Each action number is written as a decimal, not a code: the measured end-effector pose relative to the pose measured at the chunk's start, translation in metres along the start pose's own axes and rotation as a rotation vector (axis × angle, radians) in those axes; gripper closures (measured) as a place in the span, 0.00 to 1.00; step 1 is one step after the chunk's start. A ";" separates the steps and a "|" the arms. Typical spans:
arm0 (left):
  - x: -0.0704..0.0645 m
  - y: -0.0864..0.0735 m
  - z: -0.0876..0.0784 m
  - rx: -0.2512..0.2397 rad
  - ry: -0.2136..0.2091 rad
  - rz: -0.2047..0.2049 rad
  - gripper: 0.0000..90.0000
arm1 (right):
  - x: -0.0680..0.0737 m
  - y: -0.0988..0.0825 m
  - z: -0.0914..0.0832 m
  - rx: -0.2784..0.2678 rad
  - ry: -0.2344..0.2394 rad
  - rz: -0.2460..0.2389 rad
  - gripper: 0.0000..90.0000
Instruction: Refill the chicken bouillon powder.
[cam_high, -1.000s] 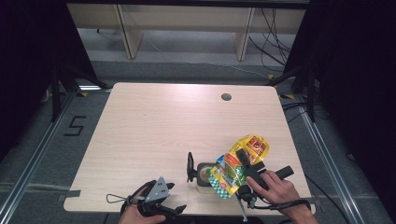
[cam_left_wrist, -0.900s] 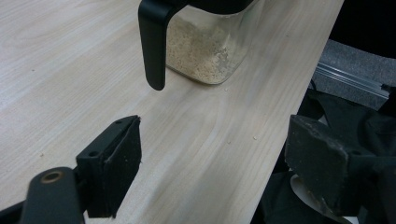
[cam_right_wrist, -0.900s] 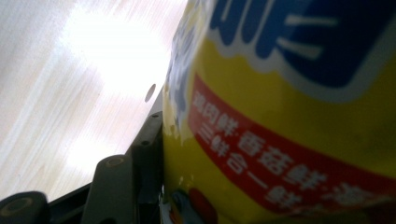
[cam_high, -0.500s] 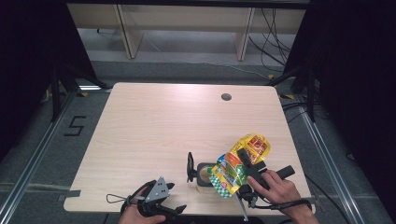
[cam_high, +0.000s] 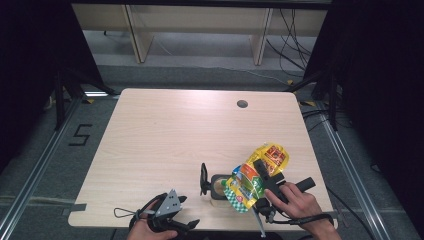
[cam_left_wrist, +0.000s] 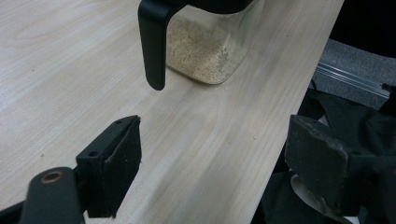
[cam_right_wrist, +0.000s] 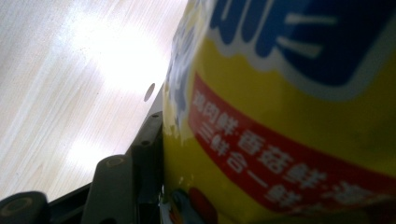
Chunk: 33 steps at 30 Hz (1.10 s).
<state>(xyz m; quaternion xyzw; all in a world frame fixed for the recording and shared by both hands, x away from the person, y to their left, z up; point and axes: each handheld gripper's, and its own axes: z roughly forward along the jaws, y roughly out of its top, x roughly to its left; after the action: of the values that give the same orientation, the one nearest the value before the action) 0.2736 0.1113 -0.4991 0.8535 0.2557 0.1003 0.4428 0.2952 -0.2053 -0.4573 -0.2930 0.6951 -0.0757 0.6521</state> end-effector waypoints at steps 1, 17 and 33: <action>0.000 0.000 0.000 0.000 0.000 0.000 0.20 | 0.005 0.000 -0.002 0.034 -0.003 0.064 0.50; 0.000 0.000 0.000 0.001 -0.001 -0.004 0.20 | 0.009 -0.002 -0.005 0.066 0.006 0.114 0.50; 0.000 0.000 0.000 -0.001 -0.004 -0.007 0.20 | 0.011 0.001 -0.006 0.071 0.012 0.145 0.51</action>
<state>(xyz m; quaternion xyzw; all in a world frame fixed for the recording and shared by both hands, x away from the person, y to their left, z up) 0.2736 0.1109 -0.4993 0.8527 0.2576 0.0971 0.4440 0.2896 -0.2121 -0.4664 -0.2181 0.7153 -0.0549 0.6616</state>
